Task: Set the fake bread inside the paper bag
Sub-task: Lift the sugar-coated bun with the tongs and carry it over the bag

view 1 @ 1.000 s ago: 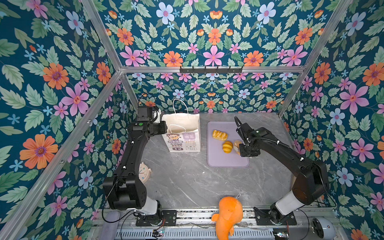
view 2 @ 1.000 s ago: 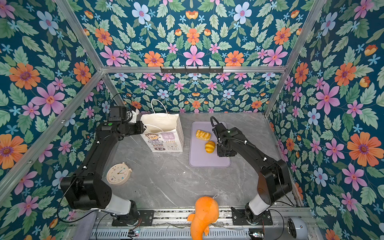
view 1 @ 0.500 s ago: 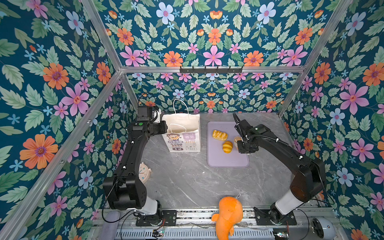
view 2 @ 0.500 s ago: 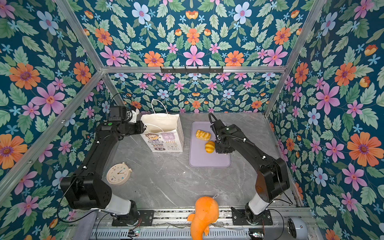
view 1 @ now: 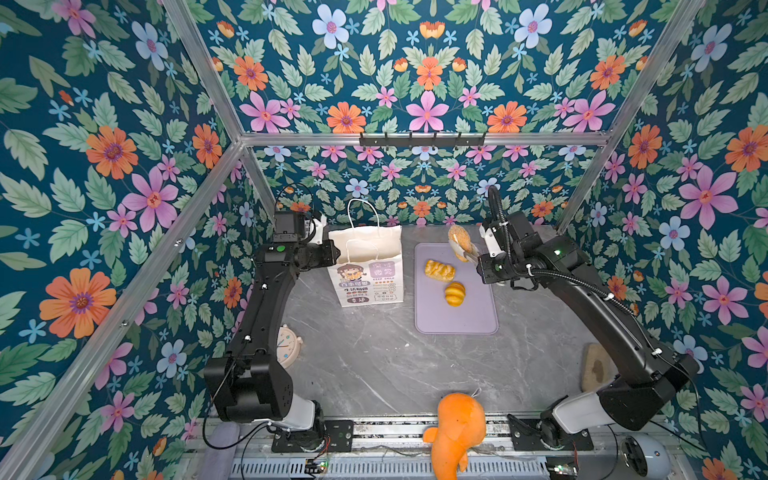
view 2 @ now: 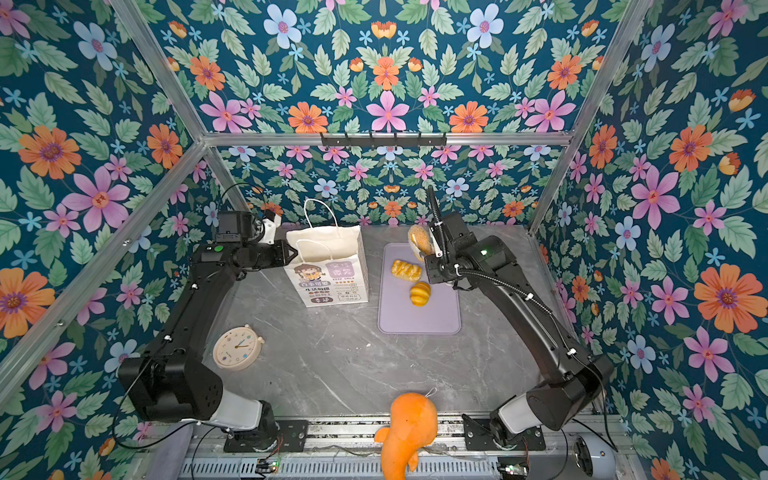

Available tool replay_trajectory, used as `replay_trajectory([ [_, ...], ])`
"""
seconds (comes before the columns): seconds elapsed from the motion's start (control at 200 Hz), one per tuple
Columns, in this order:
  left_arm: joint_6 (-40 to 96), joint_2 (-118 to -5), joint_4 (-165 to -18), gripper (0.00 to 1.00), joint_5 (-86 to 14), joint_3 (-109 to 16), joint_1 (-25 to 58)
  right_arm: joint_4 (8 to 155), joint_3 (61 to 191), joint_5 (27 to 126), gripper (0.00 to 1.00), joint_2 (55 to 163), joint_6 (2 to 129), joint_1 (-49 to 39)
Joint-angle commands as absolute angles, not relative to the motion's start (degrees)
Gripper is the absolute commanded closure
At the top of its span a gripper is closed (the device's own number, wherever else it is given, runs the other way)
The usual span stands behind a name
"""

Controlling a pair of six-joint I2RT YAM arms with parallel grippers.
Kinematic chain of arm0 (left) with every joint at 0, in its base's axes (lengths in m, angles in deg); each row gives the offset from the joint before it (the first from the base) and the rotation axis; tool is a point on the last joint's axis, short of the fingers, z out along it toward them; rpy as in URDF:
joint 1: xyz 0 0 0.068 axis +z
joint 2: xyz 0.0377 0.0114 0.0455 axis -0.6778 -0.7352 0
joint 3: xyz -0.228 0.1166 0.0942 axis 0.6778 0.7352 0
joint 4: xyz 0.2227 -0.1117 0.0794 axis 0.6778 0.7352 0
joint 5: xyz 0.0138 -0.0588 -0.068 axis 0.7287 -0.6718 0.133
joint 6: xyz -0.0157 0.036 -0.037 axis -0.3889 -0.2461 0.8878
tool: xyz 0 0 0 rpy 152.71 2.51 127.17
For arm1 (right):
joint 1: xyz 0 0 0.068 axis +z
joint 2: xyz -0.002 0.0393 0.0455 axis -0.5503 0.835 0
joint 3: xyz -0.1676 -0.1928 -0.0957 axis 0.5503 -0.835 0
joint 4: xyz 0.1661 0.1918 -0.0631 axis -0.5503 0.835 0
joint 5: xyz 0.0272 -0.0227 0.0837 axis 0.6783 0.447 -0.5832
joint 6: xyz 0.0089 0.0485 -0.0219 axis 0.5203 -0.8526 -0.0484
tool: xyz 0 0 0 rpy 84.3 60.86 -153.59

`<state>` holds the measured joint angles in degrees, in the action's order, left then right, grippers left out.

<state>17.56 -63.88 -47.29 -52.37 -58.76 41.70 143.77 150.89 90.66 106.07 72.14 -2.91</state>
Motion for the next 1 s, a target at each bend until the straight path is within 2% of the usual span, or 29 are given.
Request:
replay_trajectory([
  [0.0,18.20,-63.55,-48.02,0.81,-54.00,-59.13,41.62,139.03,153.90,82.88,0.70,106.30,76.65,-2.80],
  [0.215,17.81,-62.93,-47.07,0.83,-54.34,-59.80,41.44,134.73,159.36,71.76,0.70,108.44,83.16,-1.98],
  [0.36,17.72,-62.76,-46.70,0.88,-54.48,-59.77,41.44,135.62,164.66,66.07,0.69,112.78,89.60,0.42],
  [0.495,17.73,-62.71,-45.68,0.89,-53.52,-60.62,41.44,135.58,169.73,62.48,0.70,117.68,91.49,0.63],
  [0.72,18.20,-61.93,-42.42,0.72,-45.94,-63.33,41.44,139.65,179.62,59.84,0.70,125.55,94.72,0.74],
  [0.83,18.51,-62.41,-40.91,0.68,-43.18,-64.05,41.35,141.59,183.20,60.03,0.70,128.43,96.28,0.72],
  [0.99,19.09,-63.02,-39.50,0.67,-40.97,-64.55,40.60,145.70,189.28,59.98,0.70,132.69,98.60,0.72],
])
